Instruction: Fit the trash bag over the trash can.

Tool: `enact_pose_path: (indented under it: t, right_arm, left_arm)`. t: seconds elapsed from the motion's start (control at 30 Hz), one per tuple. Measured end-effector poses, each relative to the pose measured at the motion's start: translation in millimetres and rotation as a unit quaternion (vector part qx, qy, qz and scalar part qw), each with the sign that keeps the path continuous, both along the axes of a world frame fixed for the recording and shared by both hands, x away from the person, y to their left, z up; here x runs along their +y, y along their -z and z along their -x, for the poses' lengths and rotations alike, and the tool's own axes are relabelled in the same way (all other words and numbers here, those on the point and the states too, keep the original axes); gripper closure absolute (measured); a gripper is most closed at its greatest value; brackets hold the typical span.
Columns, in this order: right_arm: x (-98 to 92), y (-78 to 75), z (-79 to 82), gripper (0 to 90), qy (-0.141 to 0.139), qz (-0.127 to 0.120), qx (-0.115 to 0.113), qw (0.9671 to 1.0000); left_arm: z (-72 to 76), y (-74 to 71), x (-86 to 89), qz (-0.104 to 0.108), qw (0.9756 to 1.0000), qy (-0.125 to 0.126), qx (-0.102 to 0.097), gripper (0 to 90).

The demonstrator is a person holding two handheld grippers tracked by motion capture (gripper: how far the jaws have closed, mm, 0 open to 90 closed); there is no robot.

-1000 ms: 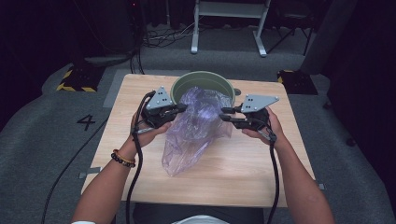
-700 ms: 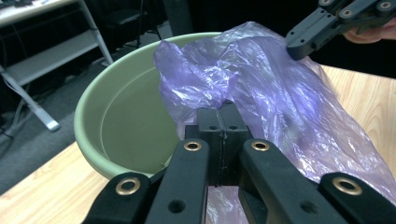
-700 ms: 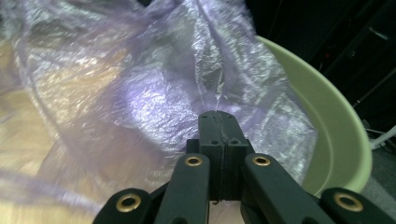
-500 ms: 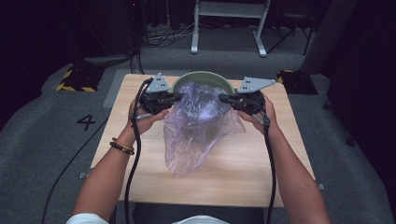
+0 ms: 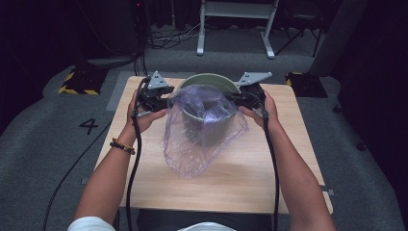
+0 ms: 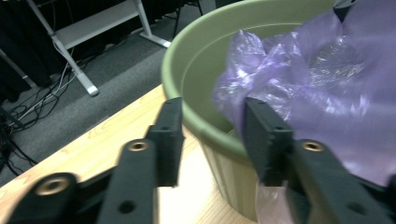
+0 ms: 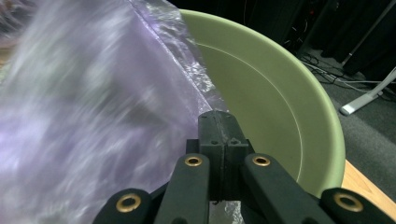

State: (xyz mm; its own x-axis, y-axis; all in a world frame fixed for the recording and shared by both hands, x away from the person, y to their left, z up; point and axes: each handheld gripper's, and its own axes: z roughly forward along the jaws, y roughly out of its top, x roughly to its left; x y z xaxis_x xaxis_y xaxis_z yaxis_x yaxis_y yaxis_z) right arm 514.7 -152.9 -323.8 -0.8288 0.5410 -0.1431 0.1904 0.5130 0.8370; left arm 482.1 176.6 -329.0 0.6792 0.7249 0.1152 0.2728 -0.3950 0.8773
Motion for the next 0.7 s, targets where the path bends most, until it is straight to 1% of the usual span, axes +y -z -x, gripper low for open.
enact_pose_path:
  t: [0.03,0.07,0.1,0.13,0.17,0.23,0.27,0.3,0.33,0.37,0.4,0.43,0.47,0.53,0.57,0.6,0.63,0.7]
  right_arm:
    - [-0.3,0.5,-1.0,90.0,0.002,0.0,0.001,1.0]
    - [-0.8,0.8,-1.9,90.0,0.003,-0.003,0.003,1.0]
    - [-1.3,1.0,-2.6,90.0,0.004,-0.003,0.003,1.0]
    - [-1.5,1.2,-3.1,90.0,0.009,-0.002,0.002,1.0]
    - [-2.1,1.3,-4.0,90.0,0.012,-0.003,0.003,0.9999]
    - [-2.8,1.5,-4.8,90.0,0.014,-0.005,0.005,0.9999]
    - [-4.3,2.1,-6.2,90.0,0.021,-0.007,0.005,0.9997]
    - [-4.7,2.3,-6.4,90.0,0.022,-0.008,0.008,0.9997]
    - [-4.7,2.3,-6.4,90.0,0.022,-0.008,0.008,0.9997]
    - [-5.0,3.2,-7.2,90.0,0.027,-0.004,0.007,0.9996]
    - [-5.3,3.4,-7.6,90.0,0.029,-0.004,0.008,0.9995]
    - [-5.7,3.5,-7.9,90.0,0.031,-0.004,0.008,0.9995]
    - [-6.0,3.6,-8.1,90.0,0.033,-0.003,0.008,0.9994]
    - [-7.4,4.1,-8.7,90.0,0.038,-0.005,0.011,0.9992]
    - [-7.8,4.4,-8.9,90.0,0.039,-0.005,0.011,0.9992]
    - [-7.8,4.4,-8.9,90.0,0.039,-0.005,0.011,0.9992]
    - [-8.5,5.1,-9.3,90.0,0.045,-0.003,0.012,0.9989]
    - [-8.7,5.4,-9.1,90.0,0.047,-0.004,0.011,0.9988]
  left_arm:
    - [1.2,-0.4,3.8,0.007,1.0,0.0,0.0,43.8]
    - [3.2,-0.3,8.0,0.015,0.9999,0.0,-0.004,41.0]
    - [4.9,-0.1,10.8,0.022,0.9998,-0.001,-0.005,40.3]
    - [7.1,0.2,14.1,0.028,0.9996,-0.003,-0.006,36.3]
    - [9.6,0.4,17.4,0.033,0.9994,-0.004,-0.007,30.1]
    - [12.5,0.6,20.6,0.035,0.9993,-0.005,-0.011,27.2]
    - [19.5,0.6,26.9,0.04,0.999,-0.002,-0.02,23.9]
    - [23.3,0.4,29.9,0.046,0.9987,0.006,-0.021,22.2]
    - [23.3,0.4,29.9,0.046,0.9987,0.006,-0.021,21.7]
    - [34.7,0.0,35.2,0.053,0.998,0.014,-0.031,20.7]
    - [40.2,-0.3,37.4,0.055,0.9976,0.02,-0.038,19.5]
    - [44.3,-0.3,38.6,0.06,0.997,0.029,-0.038,18.4]
    - [51.4,0.1,39.9,0.065,0.9962,0.044,-0.038,17.6]
    - [61.6,1.1,39.6,0.063,0.9951,0.063,-0.042,16.3]
    - [69.4,2.2,38.3,0.059,0.9944,0.074,-0.046,15.8]
    - [69.4,2.2,38.3,0.059,0.9944,0.074,-0.046,15.9]
    - [80.1,3.8,35.8,0.046,0.9933,0.093,-0.05,16.0]
    - [93.1,6.2,31.9,0.04,0.992,0.105,-0.057,15.9]
